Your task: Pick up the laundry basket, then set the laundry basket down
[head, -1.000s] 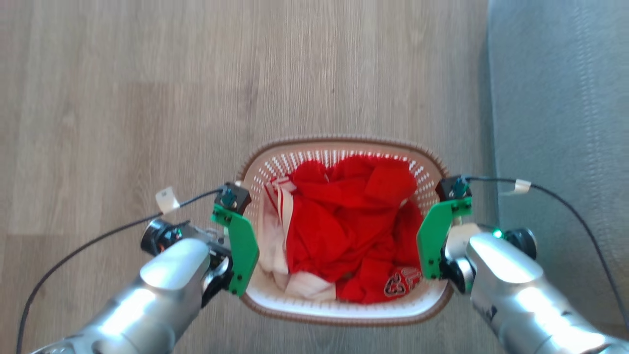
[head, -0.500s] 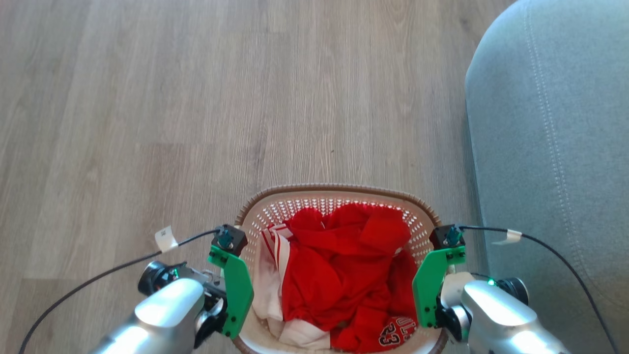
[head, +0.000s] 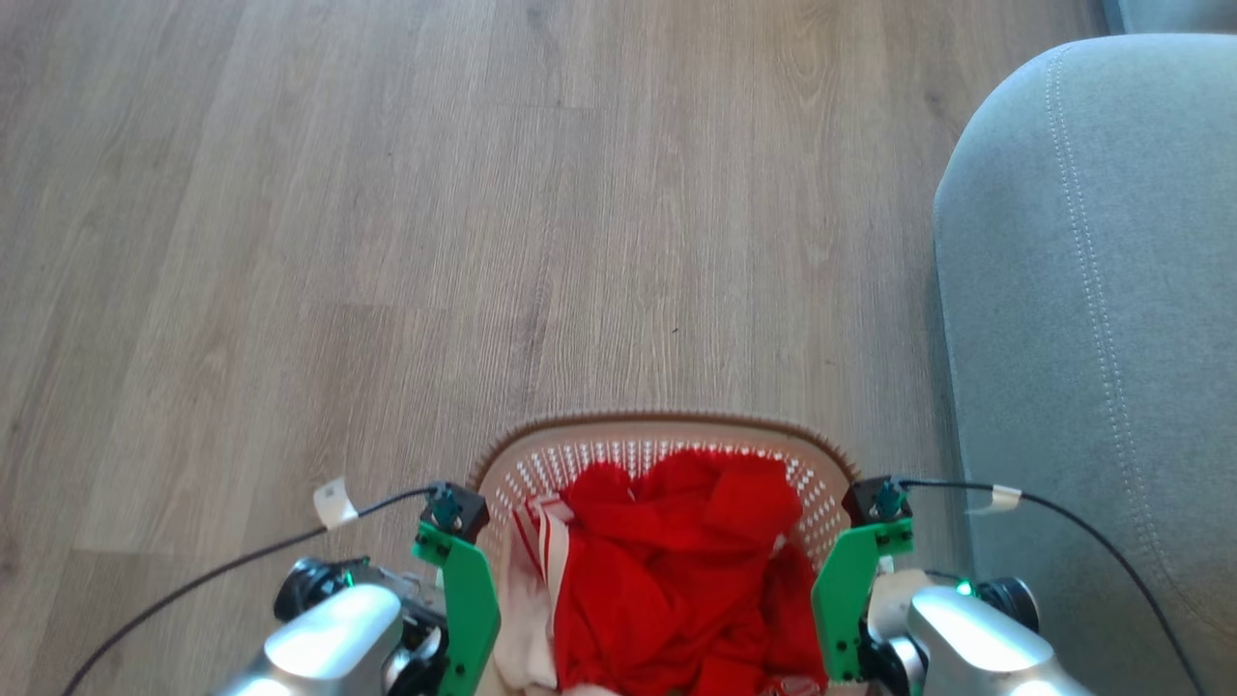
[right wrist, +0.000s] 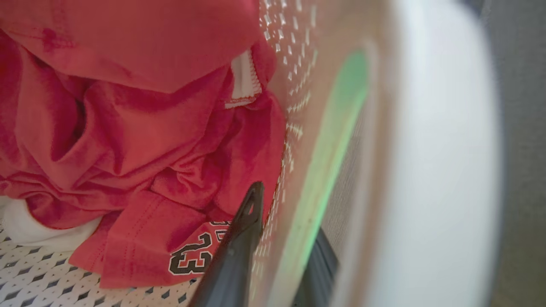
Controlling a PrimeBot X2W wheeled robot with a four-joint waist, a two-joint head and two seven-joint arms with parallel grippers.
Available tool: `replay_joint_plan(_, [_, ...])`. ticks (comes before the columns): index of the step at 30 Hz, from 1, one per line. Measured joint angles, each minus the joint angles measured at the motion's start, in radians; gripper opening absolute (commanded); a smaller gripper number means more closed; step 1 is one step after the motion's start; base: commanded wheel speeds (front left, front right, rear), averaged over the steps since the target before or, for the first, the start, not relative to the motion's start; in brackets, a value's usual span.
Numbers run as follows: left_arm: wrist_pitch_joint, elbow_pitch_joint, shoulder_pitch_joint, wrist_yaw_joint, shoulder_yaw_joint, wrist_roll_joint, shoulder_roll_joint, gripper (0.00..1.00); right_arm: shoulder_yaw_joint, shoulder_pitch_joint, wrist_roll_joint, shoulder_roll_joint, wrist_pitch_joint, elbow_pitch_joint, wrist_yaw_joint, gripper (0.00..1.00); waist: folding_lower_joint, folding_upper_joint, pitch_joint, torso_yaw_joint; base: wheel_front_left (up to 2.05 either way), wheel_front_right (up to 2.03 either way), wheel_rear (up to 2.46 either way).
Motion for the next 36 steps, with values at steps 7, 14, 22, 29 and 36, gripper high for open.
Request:
replay_joint_plan(7, [0.067, -0.059, 0.03, 0.007, 0.0, -0.016, 0.025, 0.0, 0.022, 0.012, 0.016, -0.002, 0.027, 0.002, 0.0, 0.0, 0.0, 0.0, -0.002, -0.002, 0.0, 0.0, 0.0])
replay_joint_plan(14, [0.081, -0.084, 0.033, 0.007, 0.0, -0.014, 0.04, 0.0, 0.038, 0.012, 0.027, -0.002, 0.044, 0.0, 0.0, 0.0, 0.0, 0.0, -0.005, -0.006, 0.0, 0.0, 0.0])
replay_joint_plan(22, [0.081, -0.092, 0.034, 0.007, 0.0, -0.001, 0.047, 0.0, 0.045, 0.012, 0.035, -0.002, 0.047, -0.005, 0.0, 0.0, 0.0, 0.0, -0.007, -0.012, 0.0, 0.0, 0.0])
replay_joint_plan(29, [0.081, -0.092, 0.034, 0.007, 0.0, 0.001, 0.048, 0.0, 0.049, 0.01, 0.043, -0.003, 0.047, -0.016, 0.0, 0.0, 0.0001, 0.0001, -0.01, -0.017, 0.0, 0.0, 0.0])
replay_joint_plan(36, [0.081, -0.092, 0.036, 0.007, 0.001, 0.001, 0.048, 0.0, 0.053, 0.01, 0.043, -0.004, 0.047, -0.022, 0.0, 0.0, 0.0001, 0.0001, -0.018, -0.018, 0.0, 0.0, 0.0])
